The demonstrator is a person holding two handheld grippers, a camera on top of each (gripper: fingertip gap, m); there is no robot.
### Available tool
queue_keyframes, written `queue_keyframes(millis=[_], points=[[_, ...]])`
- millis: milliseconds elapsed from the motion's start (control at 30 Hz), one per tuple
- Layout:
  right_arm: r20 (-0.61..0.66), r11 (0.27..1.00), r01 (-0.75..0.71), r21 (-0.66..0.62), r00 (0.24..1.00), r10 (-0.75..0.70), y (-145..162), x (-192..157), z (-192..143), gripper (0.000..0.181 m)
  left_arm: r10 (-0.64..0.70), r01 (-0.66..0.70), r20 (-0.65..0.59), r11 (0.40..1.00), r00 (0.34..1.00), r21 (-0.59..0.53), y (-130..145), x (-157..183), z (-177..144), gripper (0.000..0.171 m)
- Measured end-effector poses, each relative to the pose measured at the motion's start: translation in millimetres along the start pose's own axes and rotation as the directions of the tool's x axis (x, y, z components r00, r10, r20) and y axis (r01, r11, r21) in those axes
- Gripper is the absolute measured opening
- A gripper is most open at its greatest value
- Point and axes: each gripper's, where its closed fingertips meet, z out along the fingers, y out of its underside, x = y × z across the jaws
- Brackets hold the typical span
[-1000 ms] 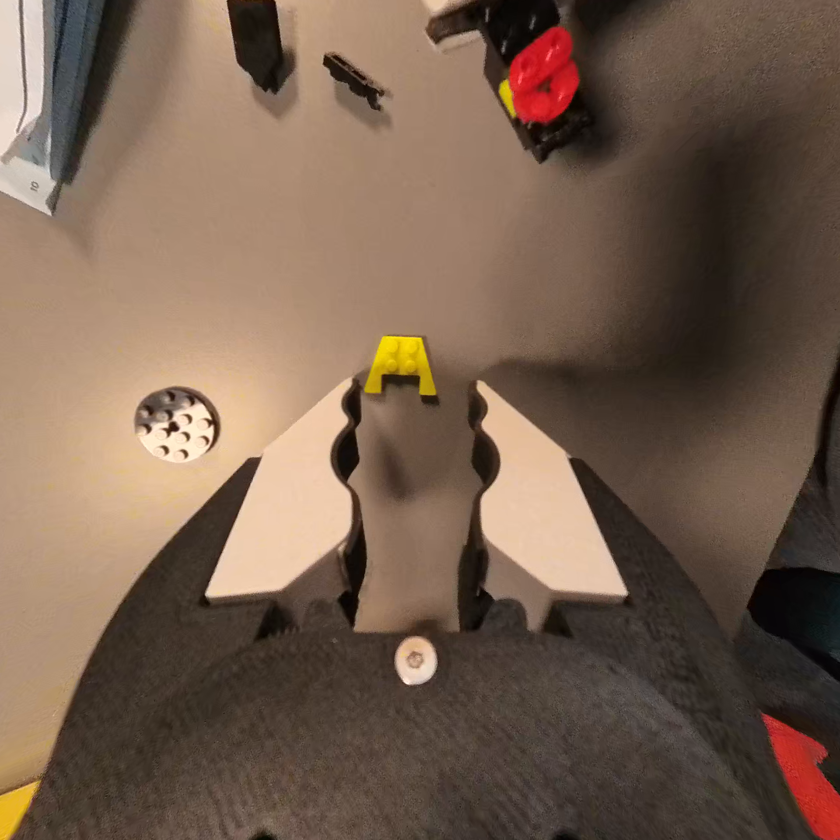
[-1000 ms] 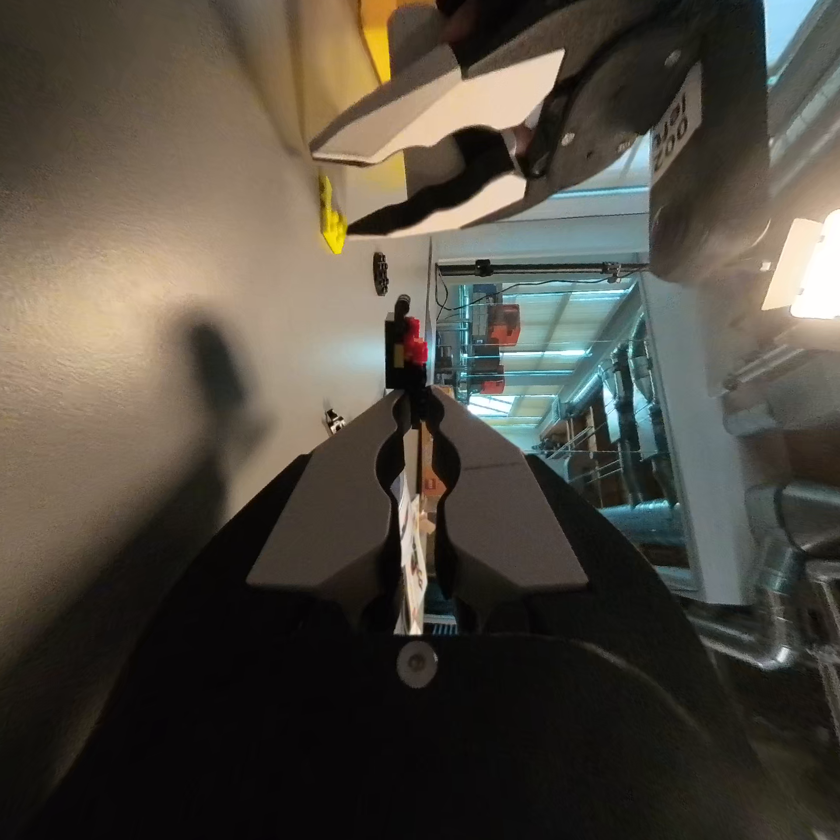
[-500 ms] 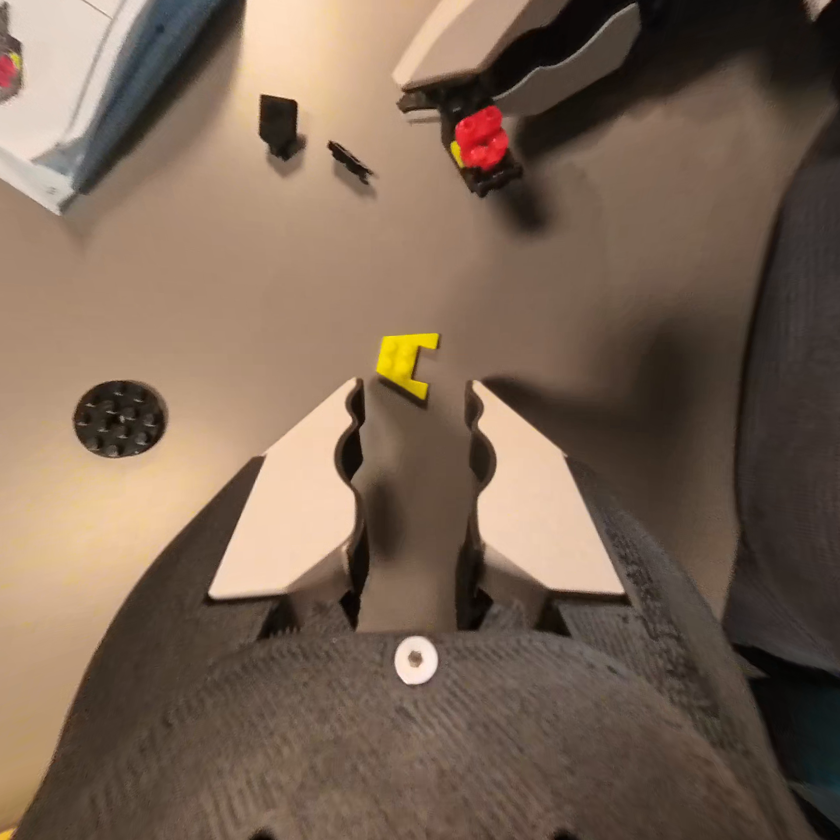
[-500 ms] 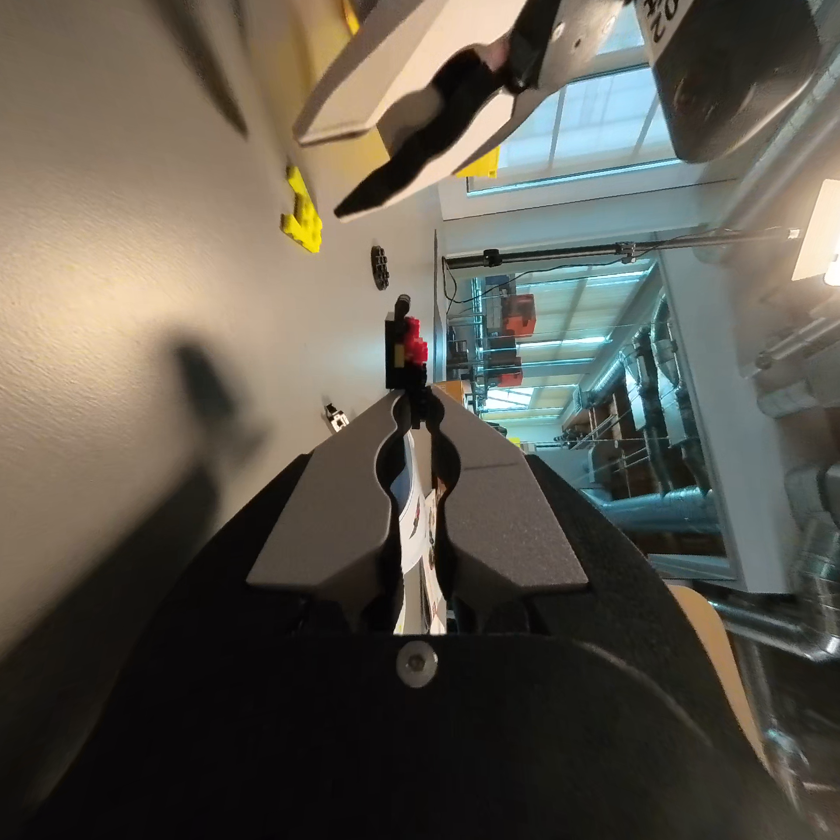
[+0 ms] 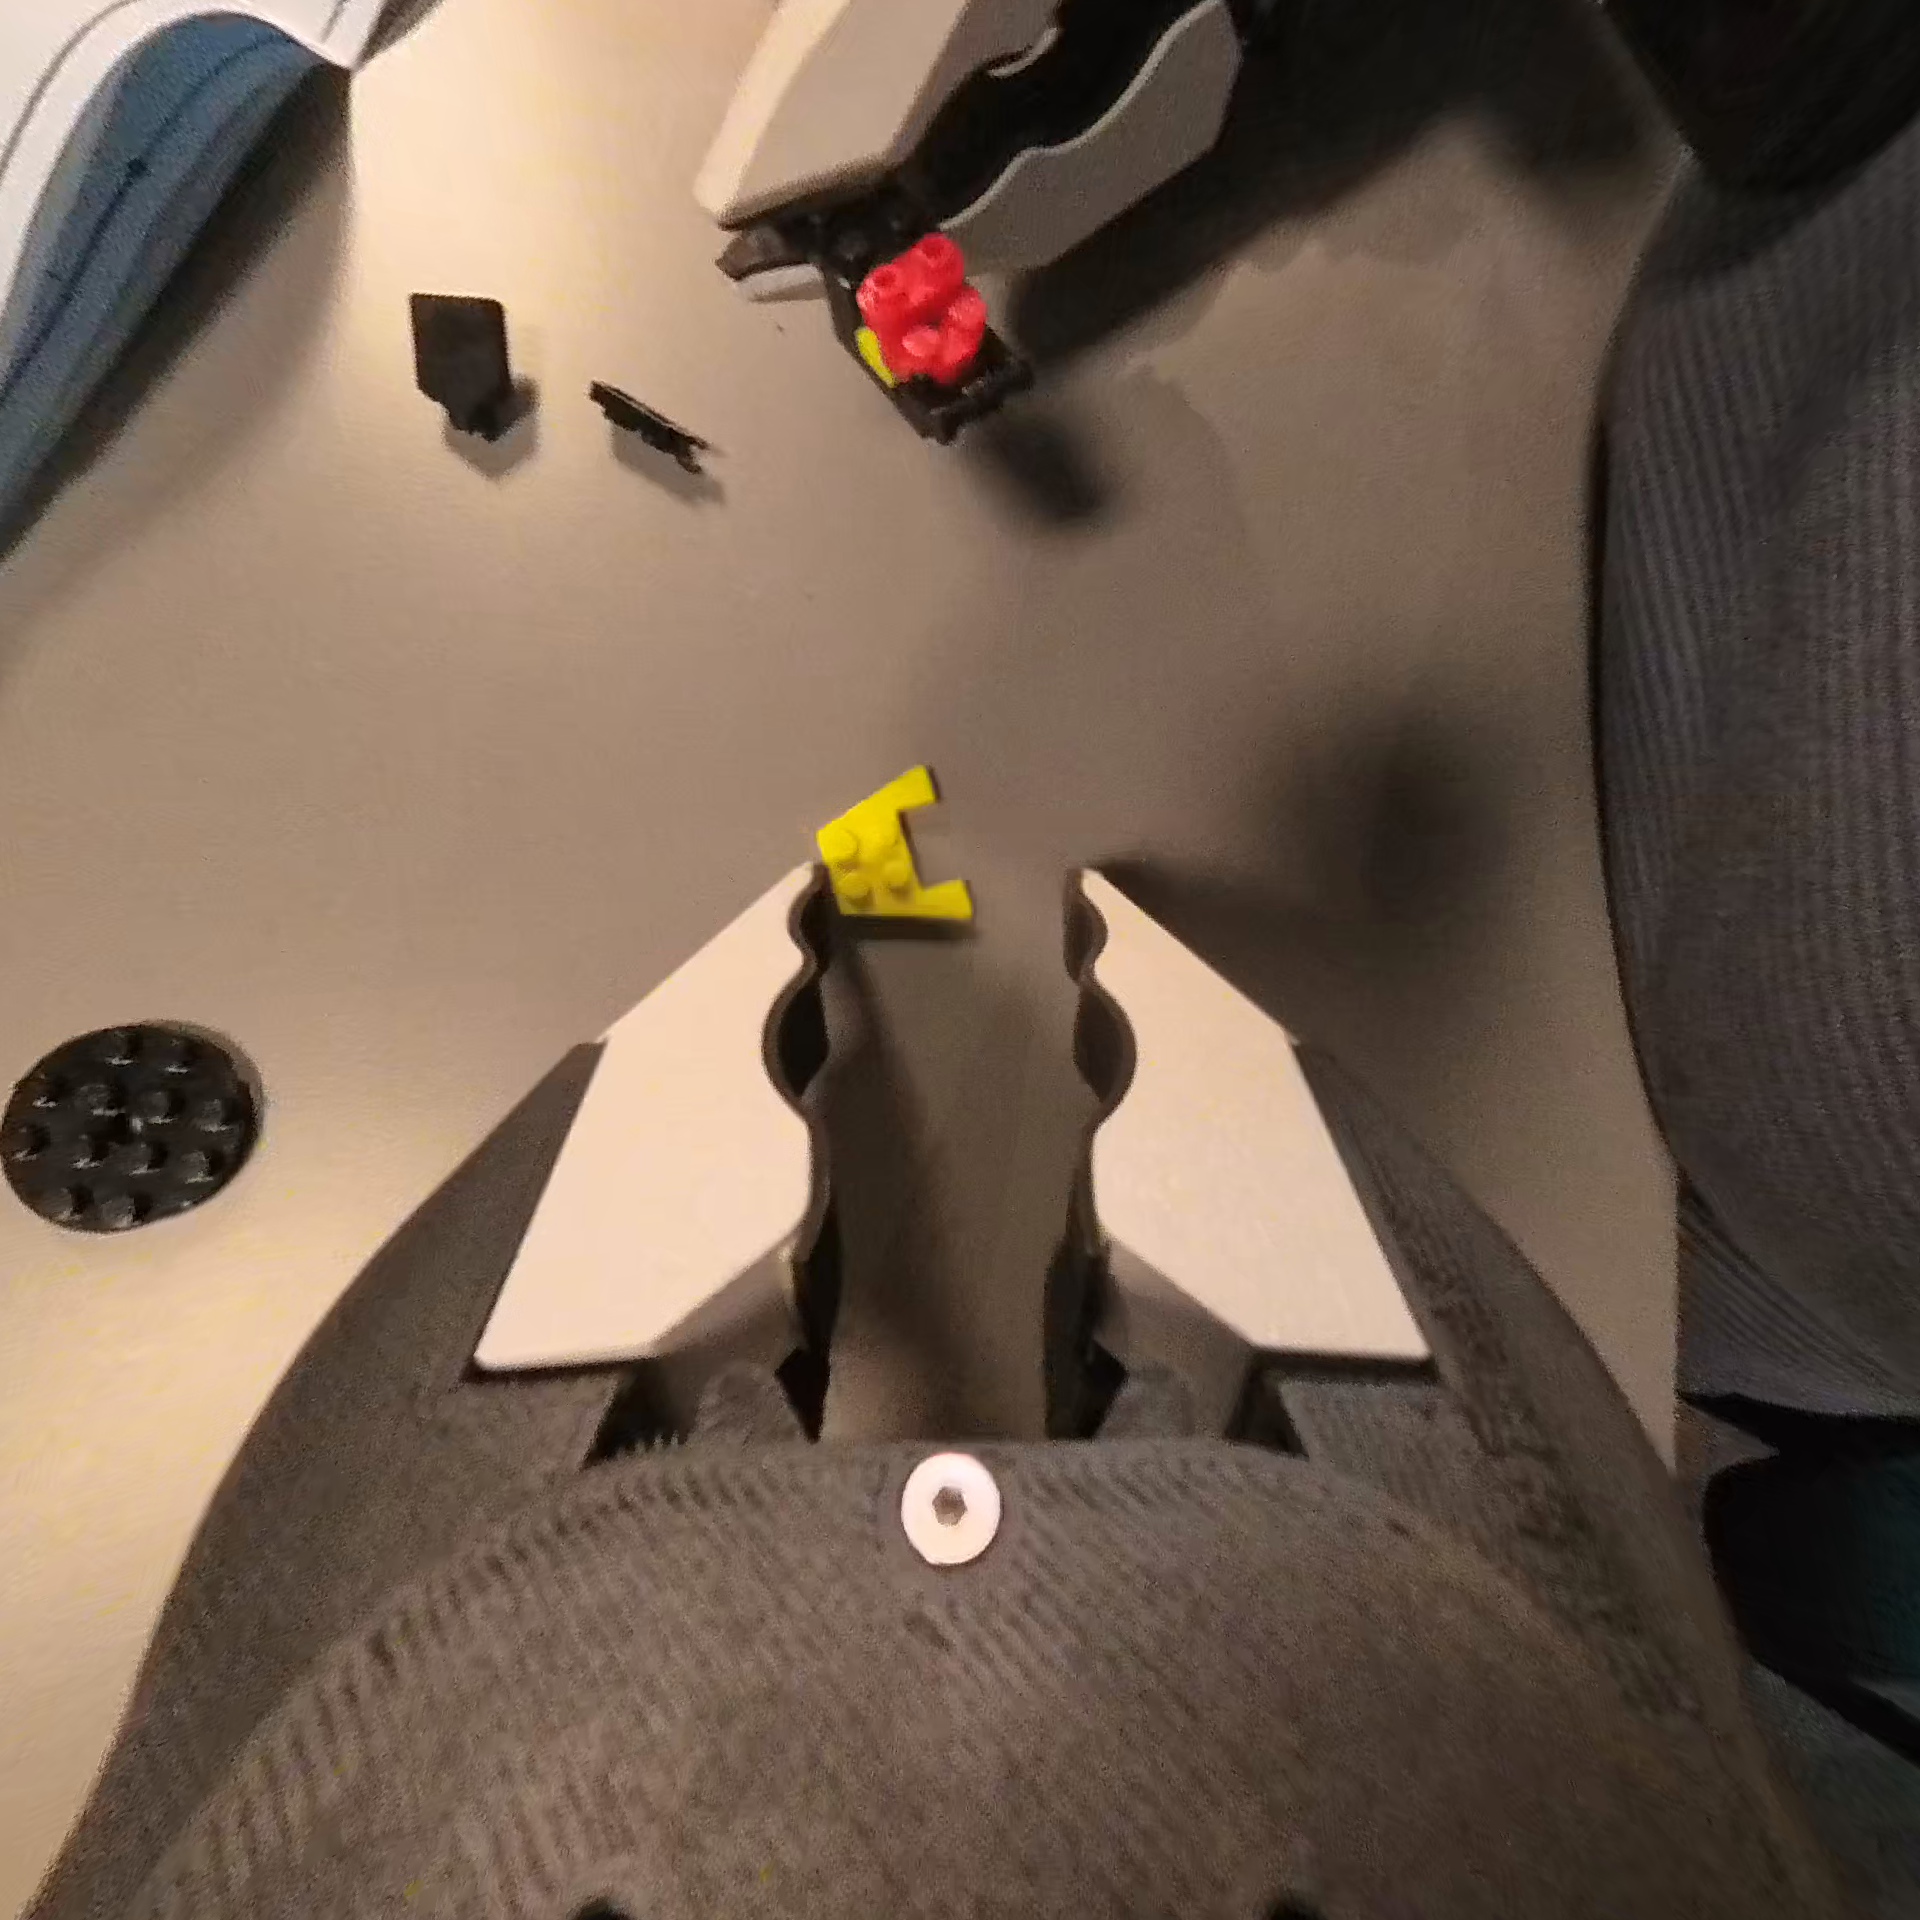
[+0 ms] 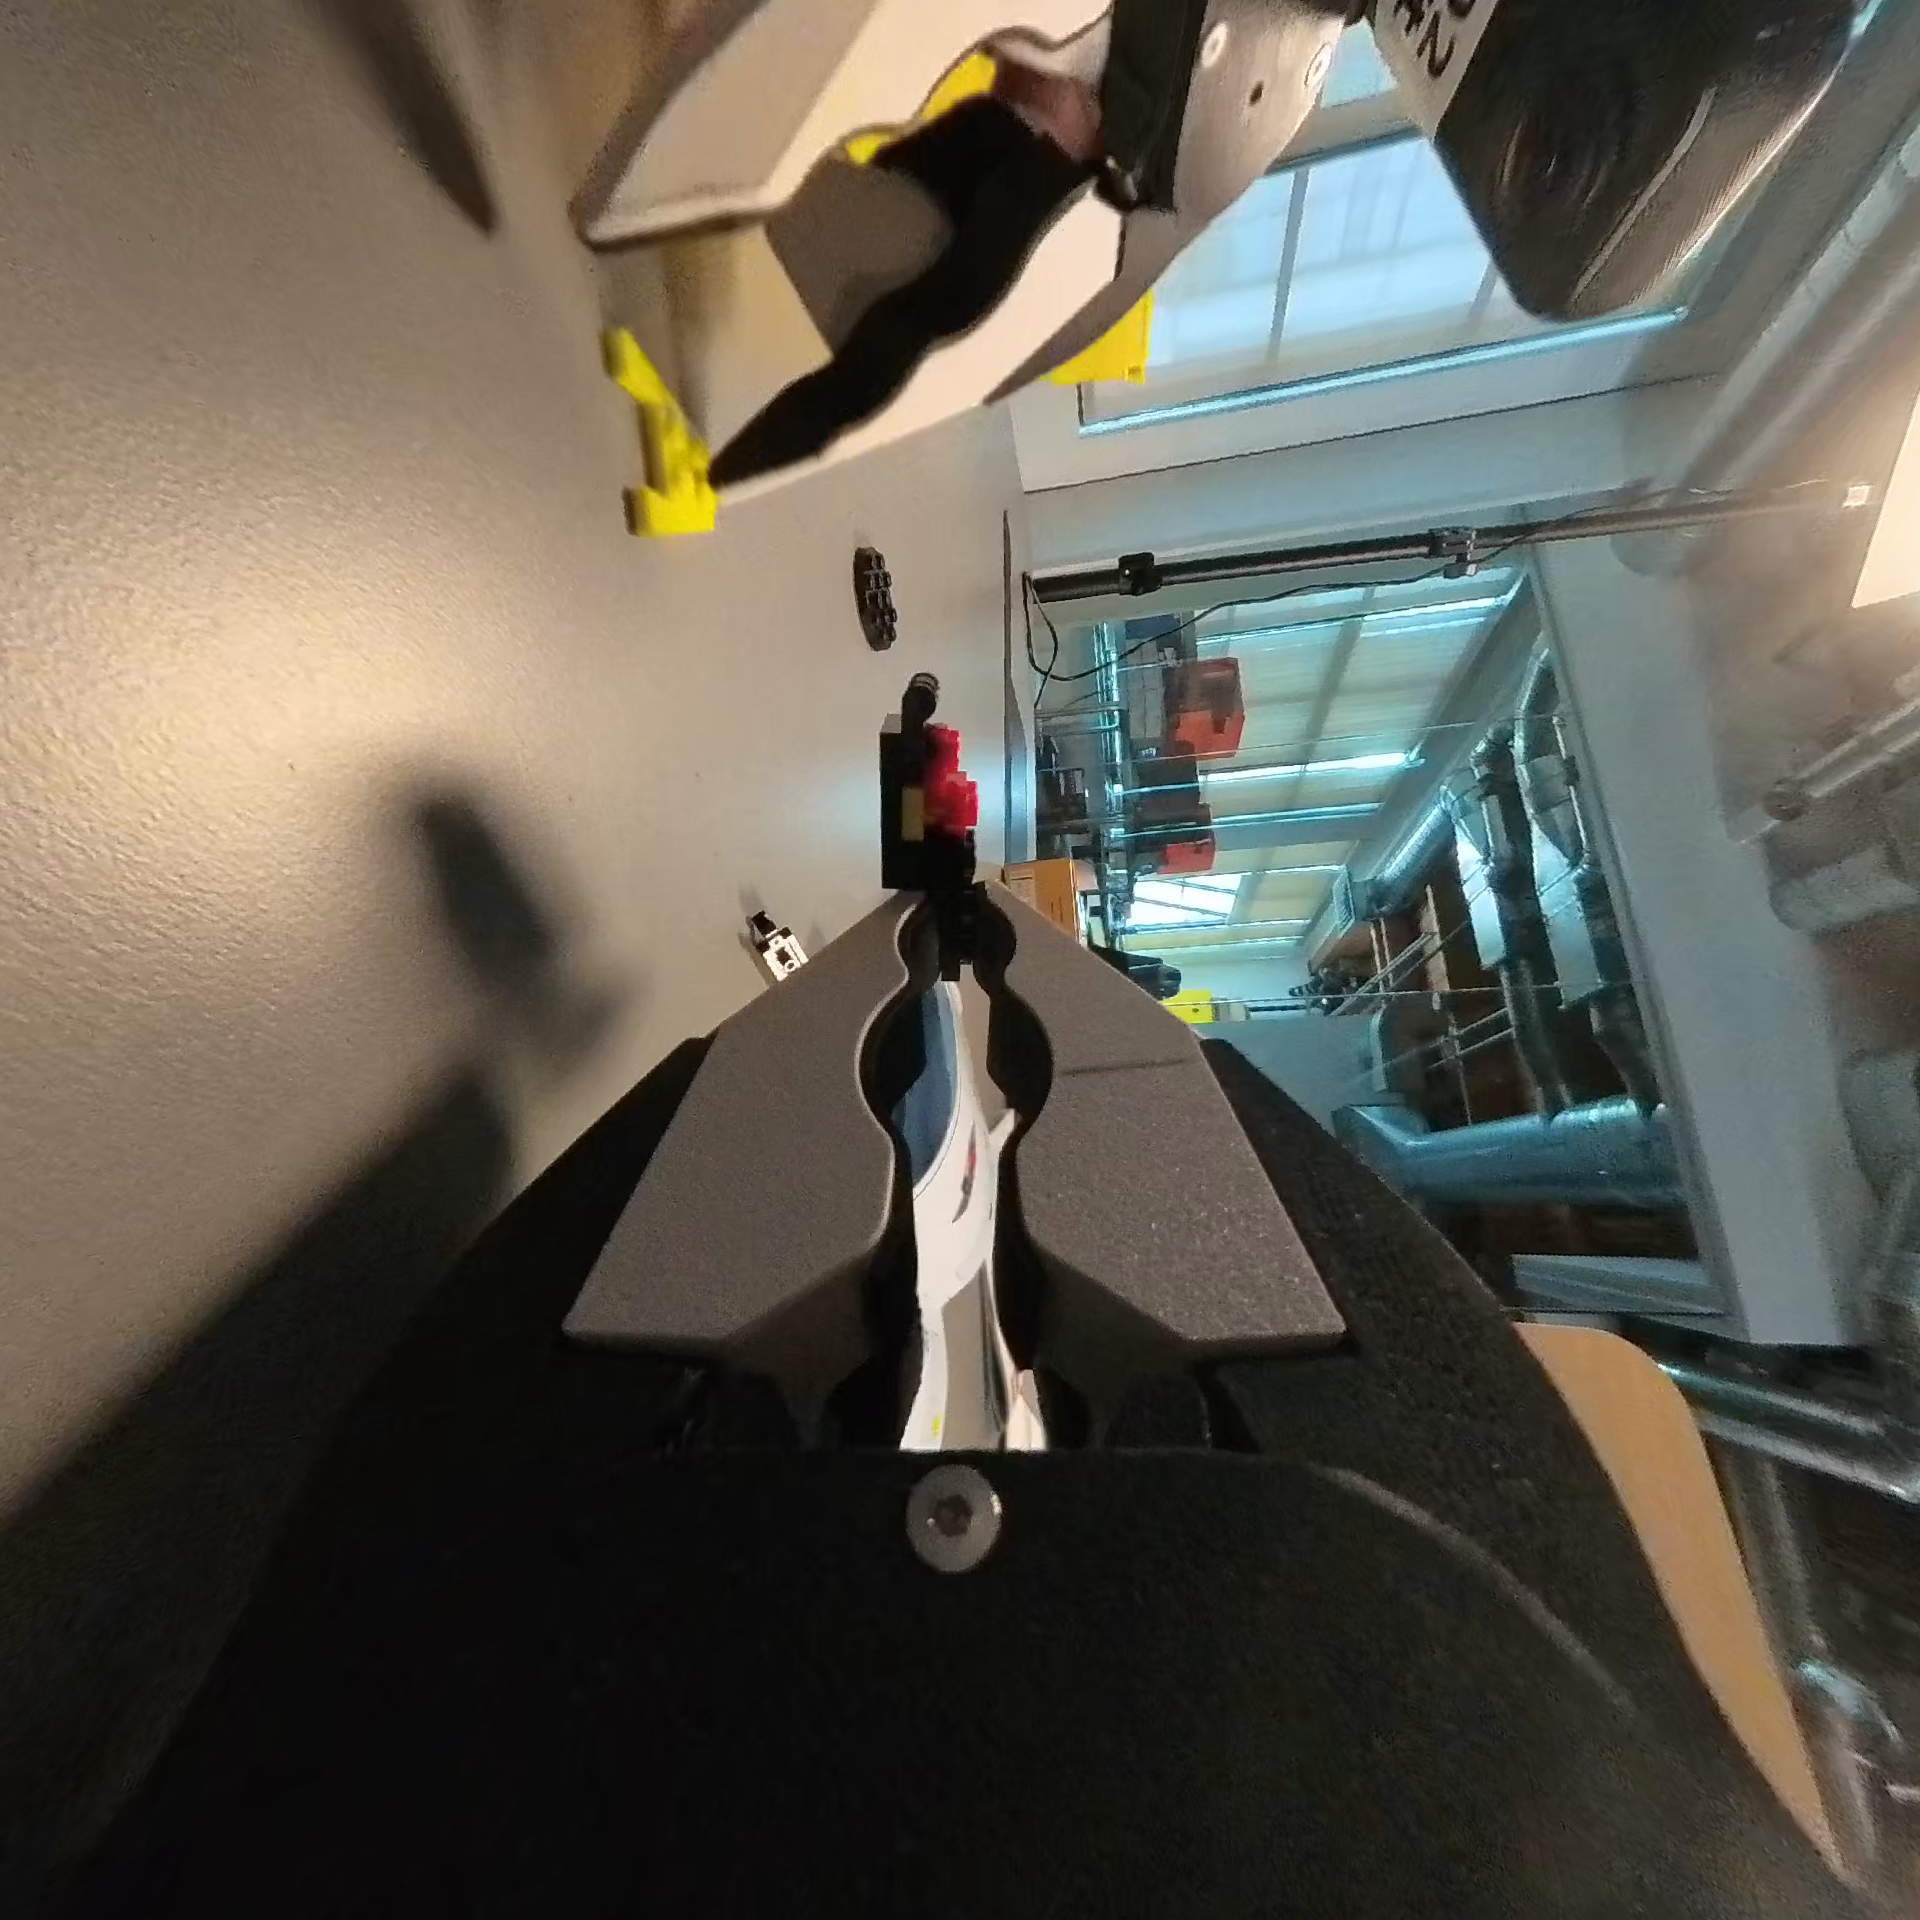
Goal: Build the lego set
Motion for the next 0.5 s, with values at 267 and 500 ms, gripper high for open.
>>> queue_keyframes(millis=[267, 500], points=[[-0.001, 1.0, 0.0, 0.005, 1.0, 0.0, -0.5, 0.2, -0.2, 0.002, -0.006, 0.003, -0.073, 0.999, 0.997, -0.036, 8.4, 20.5, -3.2, 0.033], [-0.002, 1.0, 0.009, 0.004, 1.0, -0.009, 0.2, 0.1, 0.3, 0.002, -0.027, 0.025, 0.057, 0.999, 0.998, 0.033, 0.3, -5.1, -1.1, 0.05]])
